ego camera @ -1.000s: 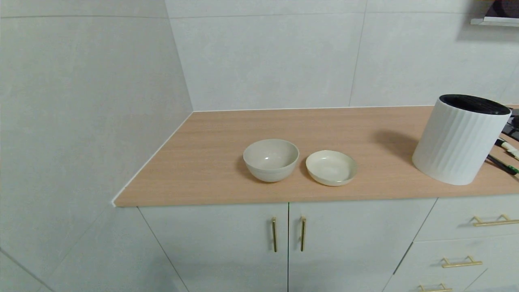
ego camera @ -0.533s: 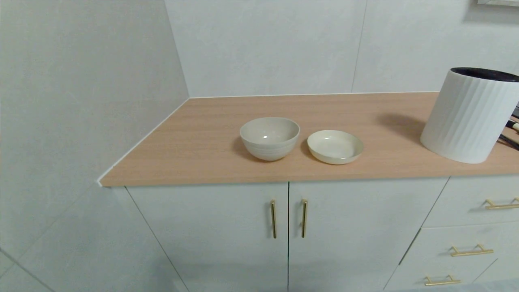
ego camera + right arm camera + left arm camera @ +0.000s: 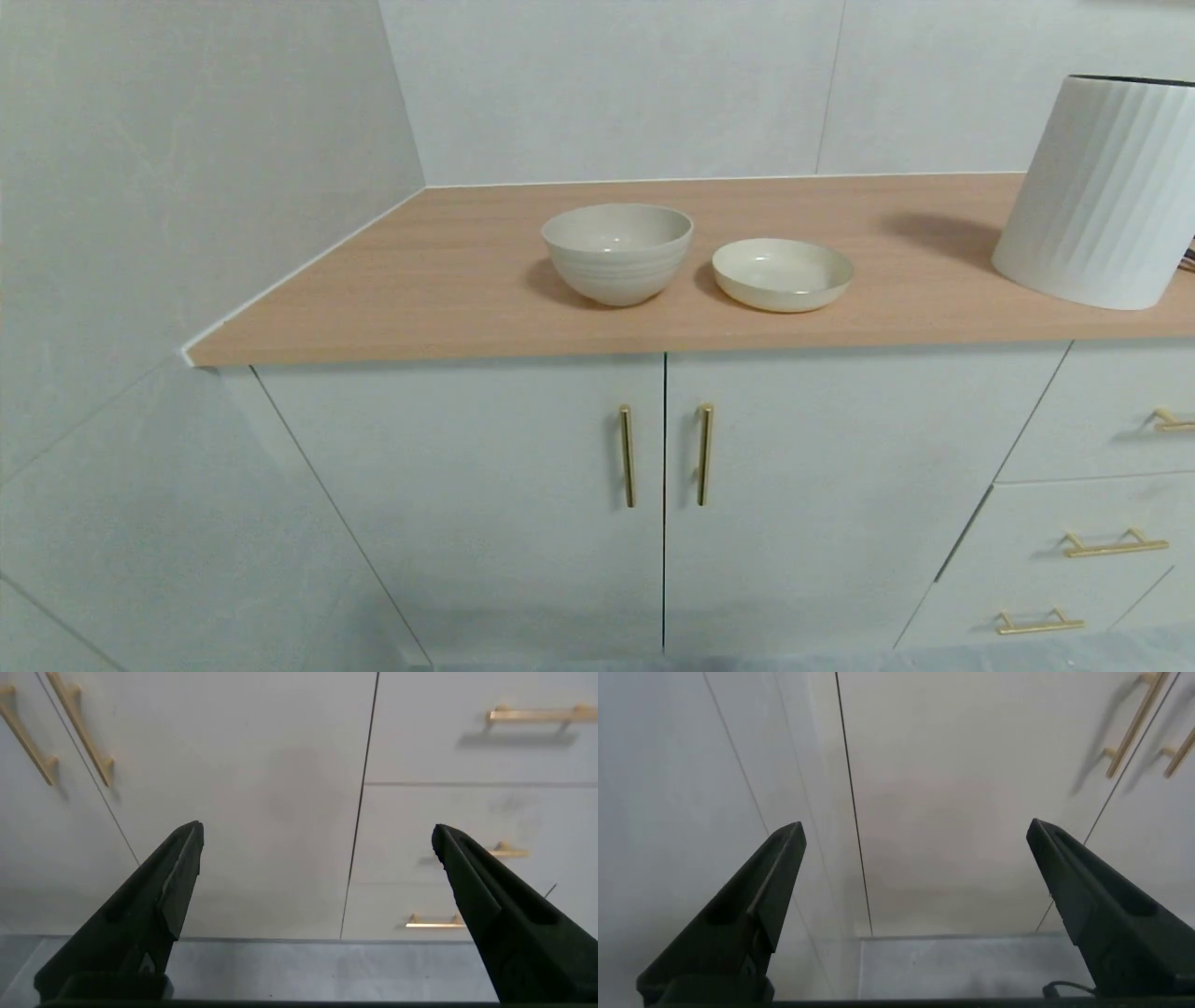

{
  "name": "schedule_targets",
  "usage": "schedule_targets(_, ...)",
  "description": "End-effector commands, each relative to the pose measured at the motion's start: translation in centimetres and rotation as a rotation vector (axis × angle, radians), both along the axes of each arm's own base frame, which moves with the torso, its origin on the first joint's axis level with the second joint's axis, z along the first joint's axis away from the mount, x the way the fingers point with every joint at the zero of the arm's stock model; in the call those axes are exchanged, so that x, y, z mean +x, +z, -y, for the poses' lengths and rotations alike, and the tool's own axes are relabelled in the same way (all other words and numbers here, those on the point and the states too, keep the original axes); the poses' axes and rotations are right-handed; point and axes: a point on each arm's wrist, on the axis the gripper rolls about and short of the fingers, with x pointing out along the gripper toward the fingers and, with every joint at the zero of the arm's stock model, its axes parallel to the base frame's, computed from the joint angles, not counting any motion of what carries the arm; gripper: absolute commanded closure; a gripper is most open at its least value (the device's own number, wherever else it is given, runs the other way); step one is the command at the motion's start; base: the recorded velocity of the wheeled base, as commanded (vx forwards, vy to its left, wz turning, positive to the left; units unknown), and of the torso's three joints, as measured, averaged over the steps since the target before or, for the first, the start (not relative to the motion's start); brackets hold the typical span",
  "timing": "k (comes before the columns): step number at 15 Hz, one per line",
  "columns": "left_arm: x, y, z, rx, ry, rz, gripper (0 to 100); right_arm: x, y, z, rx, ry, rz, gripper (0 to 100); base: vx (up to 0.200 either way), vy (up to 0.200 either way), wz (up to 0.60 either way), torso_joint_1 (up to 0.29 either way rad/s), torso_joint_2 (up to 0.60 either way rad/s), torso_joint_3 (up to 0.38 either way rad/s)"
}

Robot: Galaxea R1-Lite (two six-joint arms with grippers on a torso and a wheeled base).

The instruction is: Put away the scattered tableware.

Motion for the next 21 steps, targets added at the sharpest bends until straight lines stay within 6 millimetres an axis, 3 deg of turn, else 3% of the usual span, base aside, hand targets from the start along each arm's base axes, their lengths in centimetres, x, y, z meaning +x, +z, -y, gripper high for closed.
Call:
schedule_targets(1, 0.00, 0.00, 0.00, 0.000, 0.000, 0.000, 0, 0.01, 0.02, 0.00, 0.000, 0.001, 0.000, 0, 0.000, 0.000, 0.00, -0.124, 0.45, 0.315)
schedule_targets(6, 0.00, 0.00, 0.00, 0.000, 0.000, 0.000, 0, 0.01, 0.00, 0.00, 0.000, 0.001, -0.001, 0, 0.000, 0.000, 0.00, -0.074, 0.35, 0.265)
schedule_targets(20, 0.00, 0.00, 0.00, 0.001, 0.000, 0.000, 0, 0.01, 0.03, 0.00, -0.006, 0.001, 0.002, 0, 0.000, 0.000, 0.00, -0.002, 0.01, 0.004)
schedule_targets(21, 0.00, 0.00, 0.00, 0.001, 0.000, 0.000, 0, -0.19, 0.82, -0.01, 0.000, 0.006, 0.037, 0, 0.000, 0.000, 0.00, 0.000, 0.00, 0.000)
